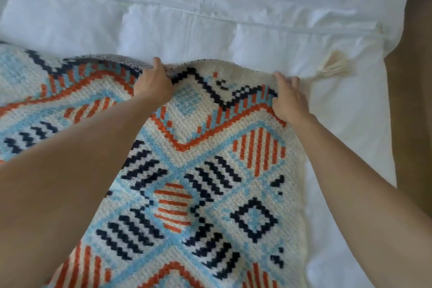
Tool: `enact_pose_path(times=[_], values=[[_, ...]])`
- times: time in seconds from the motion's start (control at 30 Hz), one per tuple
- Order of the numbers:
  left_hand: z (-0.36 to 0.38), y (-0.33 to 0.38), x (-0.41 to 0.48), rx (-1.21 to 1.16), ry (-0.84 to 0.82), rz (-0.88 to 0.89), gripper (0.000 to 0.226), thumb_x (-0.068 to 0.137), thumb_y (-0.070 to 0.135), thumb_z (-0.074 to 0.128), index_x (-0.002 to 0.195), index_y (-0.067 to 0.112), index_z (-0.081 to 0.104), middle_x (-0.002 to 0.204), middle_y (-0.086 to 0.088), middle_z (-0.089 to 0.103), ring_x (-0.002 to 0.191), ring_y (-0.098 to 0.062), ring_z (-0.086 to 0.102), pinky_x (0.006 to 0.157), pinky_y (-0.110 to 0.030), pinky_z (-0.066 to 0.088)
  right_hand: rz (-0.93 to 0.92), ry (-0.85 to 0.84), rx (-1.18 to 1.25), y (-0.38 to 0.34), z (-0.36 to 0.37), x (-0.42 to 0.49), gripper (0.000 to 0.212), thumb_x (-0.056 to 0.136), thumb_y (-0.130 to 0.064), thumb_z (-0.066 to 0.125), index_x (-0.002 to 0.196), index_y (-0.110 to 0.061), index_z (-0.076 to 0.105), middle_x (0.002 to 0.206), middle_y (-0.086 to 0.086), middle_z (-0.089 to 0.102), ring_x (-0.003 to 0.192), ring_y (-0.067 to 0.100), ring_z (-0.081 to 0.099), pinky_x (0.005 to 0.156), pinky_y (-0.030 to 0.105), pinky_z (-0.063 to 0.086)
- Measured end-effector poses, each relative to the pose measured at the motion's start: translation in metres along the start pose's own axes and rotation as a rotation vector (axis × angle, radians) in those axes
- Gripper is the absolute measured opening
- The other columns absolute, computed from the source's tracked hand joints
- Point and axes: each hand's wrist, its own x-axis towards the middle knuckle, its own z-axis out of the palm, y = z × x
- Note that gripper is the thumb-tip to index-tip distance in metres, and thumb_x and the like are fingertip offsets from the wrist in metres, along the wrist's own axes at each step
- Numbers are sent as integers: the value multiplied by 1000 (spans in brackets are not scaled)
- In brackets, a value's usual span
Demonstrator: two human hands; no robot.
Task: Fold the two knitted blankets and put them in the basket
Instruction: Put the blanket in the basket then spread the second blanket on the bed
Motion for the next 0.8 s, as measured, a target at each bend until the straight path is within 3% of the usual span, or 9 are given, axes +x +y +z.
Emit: enact_pose_path(times=[0.17,0.27,0.37,0.43,0.5,0.53,0.6,0.7,0.8], values=[[-6,5,0,-151,52,30,27,91,-5,35,115,7,39,92,-16,50,61,-21,44,44,-32,33,116,118,14,11,6,4,29,91,1,51,119,2,49,119,24,47,105,37,49,81,37,43],[-25,32,12,-172,131,128,18,89,-2,32,99,12,34,85,-12,46,58,-21,39,44,-33,26,136,337,28,28,-25,20,26,88,2,47,113,6,51,123,28,45,113,42,44,94,45,38],[-32,60,23,-241,113,212,23,91,3,34,110,15,34,81,-7,47,65,-24,43,46,-35,29,132,497,80,43,-56,40,31,85,3,45,116,4,47,131,27,39,116,40,43,91,44,37],[-27,70,22,-290,-22,263,55,92,3,41,140,21,22,109,-12,53,72,-20,50,51,-25,38,84,445,166,44,-61,42,42,86,5,43,128,-2,42,140,23,32,121,36,42,93,39,37],[-18,72,15,-261,-107,299,82,89,-2,47,150,24,-1,147,-16,31,107,-27,53,78,-28,47,68,296,272,38,-51,34,63,88,6,47,144,-15,28,153,16,14,132,31,35,95,30,37],[-12,72,11,-239,-102,298,85,87,-4,48,151,24,-1,151,-15,24,122,-28,43,92,-30,44,72,230,310,35,-43,27,70,89,4,51,147,-21,22,156,13,7,135,31,31,97,29,37],[0,70,2,-149,-38,302,79,83,-5,48,148,21,12,143,-16,28,124,-27,35,99,-35,41,31,167,316,29,-23,9,71,88,-5,57,147,-26,22,156,11,5,138,30,26,108,37,32],[20,64,-18,29,47,372,63,81,3,50,140,13,28,134,-15,35,120,-29,35,99,-39,40,-45,211,244,27,4,-26,63,90,-12,58,145,-22,28,157,9,7,142,29,18,109,36,18],[44,57,-52,57,30,426,49,86,9,48,133,11,36,129,-14,40,116,-28,39,86,-33,38,-76,201,225,31,25,-70,52,91,-16,56,140,-14,38,153,13,18,140,31,20,115,46,20]])
